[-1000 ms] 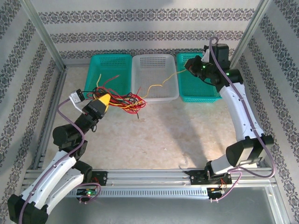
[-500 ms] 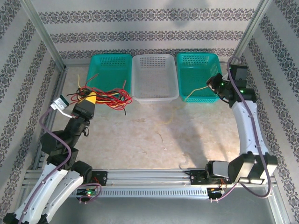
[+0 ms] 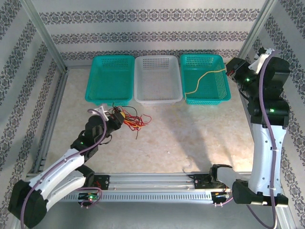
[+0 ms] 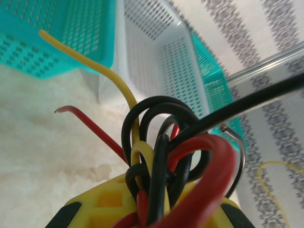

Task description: Untangle the cables

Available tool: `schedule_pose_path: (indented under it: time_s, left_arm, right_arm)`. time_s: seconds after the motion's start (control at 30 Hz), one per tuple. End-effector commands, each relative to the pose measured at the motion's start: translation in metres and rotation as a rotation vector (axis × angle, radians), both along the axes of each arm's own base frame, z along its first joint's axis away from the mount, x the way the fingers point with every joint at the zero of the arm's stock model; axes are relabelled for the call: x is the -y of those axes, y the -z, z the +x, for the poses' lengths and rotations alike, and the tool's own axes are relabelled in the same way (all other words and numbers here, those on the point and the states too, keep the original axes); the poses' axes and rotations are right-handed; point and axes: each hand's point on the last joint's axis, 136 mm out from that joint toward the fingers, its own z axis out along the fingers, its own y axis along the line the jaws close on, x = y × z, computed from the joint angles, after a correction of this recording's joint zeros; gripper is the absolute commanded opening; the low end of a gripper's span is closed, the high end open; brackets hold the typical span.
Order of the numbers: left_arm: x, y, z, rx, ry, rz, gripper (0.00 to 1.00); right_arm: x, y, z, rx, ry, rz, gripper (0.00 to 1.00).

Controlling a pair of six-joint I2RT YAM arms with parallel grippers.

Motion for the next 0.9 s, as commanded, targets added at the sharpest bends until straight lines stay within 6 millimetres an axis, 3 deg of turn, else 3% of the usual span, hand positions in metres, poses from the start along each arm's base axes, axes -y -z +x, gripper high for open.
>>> schedule_pose_path:
  time_s: [0.0, 0.1, 0.13, 0.2, 0.23, 0.27, 0.33, 0.43, 0.57, 0.63, 0.73, 0.77, 0.83, 0.87]
  left_arm:
    - [0.014, -0.011, 0.009, 0.039, -0.008, -0.006, 0.0]
    - [0.034, 0.011, 0.009, -0.035, 0.023, 0.021, 0.0]
    - [0.039, 0.02, 0.008, -0.067, 0.027, 0.035, 0.1]
    - [0.048, 0.037, 0.004, -0.126, 0.042, 0.092, 0.4]
    - [0.05, 0.04, 0.002, -0.144, 0.046, 0.119, 0.96]
    - [0.05, 0.044, 0.001, -0.164, 0.05, 0.142, 0.99]
    - [0.044, 0.048, 0.0, -0.193, 0.037, 0.193, 0.99]
    - [0.019, 0.046, -0.007, -0.238, -0.017, 0.318, 0.99]
    - [-0.012, 0.018, -0.025, -0.227, -0.031, 0.454, 0.99]
    - [-0.031, -0.006, -0.035, -0.188, -0.061, 0.491, 0.99]
    - [-0.054, -0.057, -0.045, -0.065, -0.114, 0.487, 0.98]
    - [-0.057, -0.078, -0.046, -0.009, -0.118, 0.467, 0.92]
    - [-0.042, -0.117, -0.047, 0.122, -0.038, 0.409, 0.79]
    - [-0.024, -0.141, -0.047, 0.203, 0.051, 0.381, 0.65]
  right_arm:
    - [-0.008, 0.005, -0.003, -0.024, -0.044, 0.004, 0.0]
    - [-0.012, 0.0, -0.005, -0.013, -0.061, 0.011, 0.0]
    - [-0.013, -0.002, -0.005, -0.01, -0.068, 0.014, 0.0]
    - [-0.019, -0.006, -0.005, 0.001, -0.092, 0.022, 0.0]
    - [-0.022, -0.007, -0.006, 0.007, -0.106, 0.026, 0.0]
    - [-0.026, -0.009, -0.006, 0.012, -0.122, 0.031, 0.0]
    - [-0.031, -0.012, -0.007, 0.02, -0.141, 0.033, 0.0]
    - [-0.04, -0.018, -0.009, 0.036, -0.171, 0.028, 0.0]
    - [-0.054, -0.022, -0.012, 0.036, -0.224, 0.018, 0.0]
    - [-0.061, -0.023, -0.014, 0.037, -0.249, 0.016, 0.0]
    - [-0.073, -0.024, -0.015, 0.04, -0.286, 0.012, 0.0]
    - [-0.078, -0.025, -0.015, 0.041, -0.301, 0.014, 0.0]
    - [-0.092, -0.025, -0.015, 0.038, -0.35, 0.017, 0.0]
    - [-0.099, -0.026, -0.015, 0.041, -0.374, 0.014, 0.0]
